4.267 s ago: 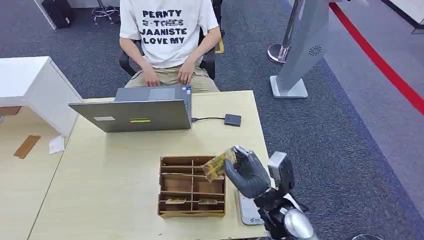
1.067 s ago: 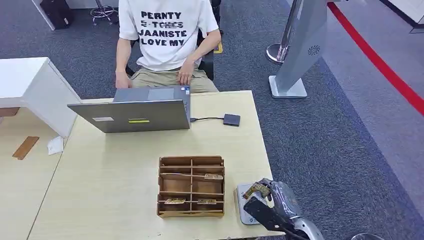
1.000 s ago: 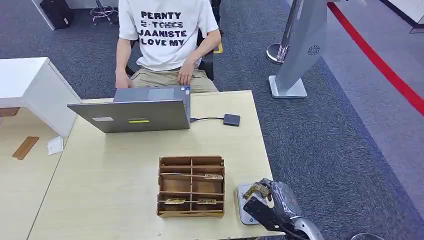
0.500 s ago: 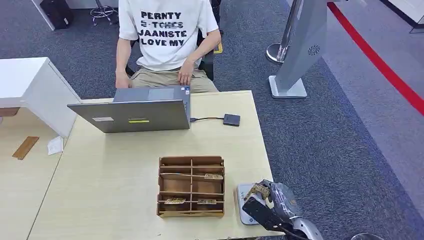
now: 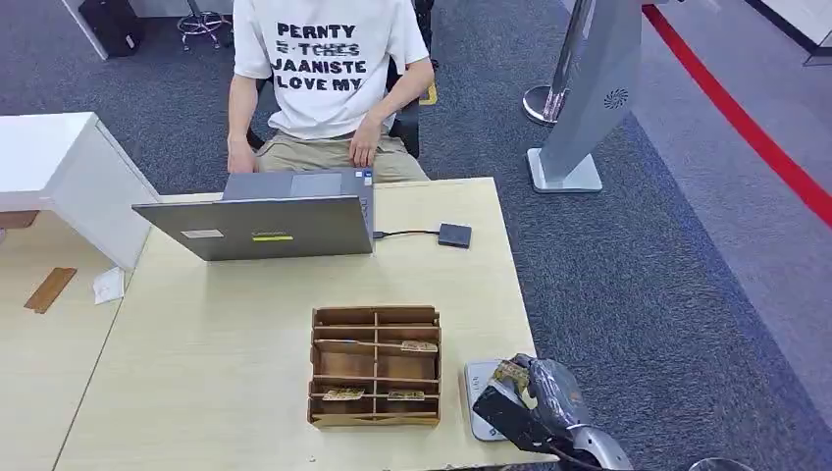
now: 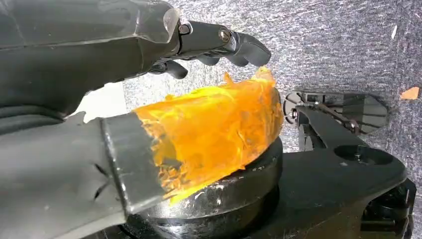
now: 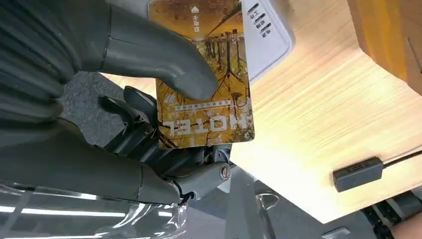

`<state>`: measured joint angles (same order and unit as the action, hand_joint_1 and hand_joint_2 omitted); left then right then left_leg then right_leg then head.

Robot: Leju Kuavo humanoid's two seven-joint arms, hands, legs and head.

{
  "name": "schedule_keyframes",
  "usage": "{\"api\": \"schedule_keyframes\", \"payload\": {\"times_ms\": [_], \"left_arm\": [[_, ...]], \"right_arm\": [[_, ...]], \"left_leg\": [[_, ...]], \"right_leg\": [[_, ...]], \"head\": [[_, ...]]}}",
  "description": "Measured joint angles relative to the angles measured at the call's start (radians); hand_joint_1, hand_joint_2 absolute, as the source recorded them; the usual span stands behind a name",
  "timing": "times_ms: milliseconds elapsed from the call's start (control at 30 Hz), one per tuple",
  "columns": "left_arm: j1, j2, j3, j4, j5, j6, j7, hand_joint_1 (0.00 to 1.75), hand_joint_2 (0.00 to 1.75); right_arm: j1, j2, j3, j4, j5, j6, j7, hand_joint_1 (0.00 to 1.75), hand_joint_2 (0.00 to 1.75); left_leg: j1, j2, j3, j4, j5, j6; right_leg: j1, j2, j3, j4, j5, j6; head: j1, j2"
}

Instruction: Pass the card to the sensor for recognition and then transmit it.

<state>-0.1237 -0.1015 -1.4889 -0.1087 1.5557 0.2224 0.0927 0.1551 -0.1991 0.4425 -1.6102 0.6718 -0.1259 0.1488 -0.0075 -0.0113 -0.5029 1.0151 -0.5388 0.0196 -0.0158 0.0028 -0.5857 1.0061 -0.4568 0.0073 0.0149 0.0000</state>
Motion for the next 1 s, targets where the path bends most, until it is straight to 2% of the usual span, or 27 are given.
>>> {"api": "schedule_keyframes", "payload": {"times_ms": [400,1000], "left_arm": [[0.0,0.0,-0.007,0.0,0.0,0.0,0.0,0.0,0.0],[-0.001,-0.001,-0.009,0.0,0.006,0.001,-0.006,0.0,0.0]], "right_arm": [[-0.005,0.0,0.002,0.007,0.003,0.0,0.002,1.75,1.75],[-0.032,0.003,0.03,0.05,0.087,0.022,0.039,1.75,1.75]], "left_leg": [[0.0,0.0,0.0,0.0,0.0,0.0],[0.0,0.0,0.001,0.0,0.0,0.0]], "right_leg": [[0.0,0.0,0.0,0.0,0.0,0.0],[0.0,0.0,0.0,0.0,0.0,0.0]], "head": [[0.0,0.0],[0.0,0.0]]}}
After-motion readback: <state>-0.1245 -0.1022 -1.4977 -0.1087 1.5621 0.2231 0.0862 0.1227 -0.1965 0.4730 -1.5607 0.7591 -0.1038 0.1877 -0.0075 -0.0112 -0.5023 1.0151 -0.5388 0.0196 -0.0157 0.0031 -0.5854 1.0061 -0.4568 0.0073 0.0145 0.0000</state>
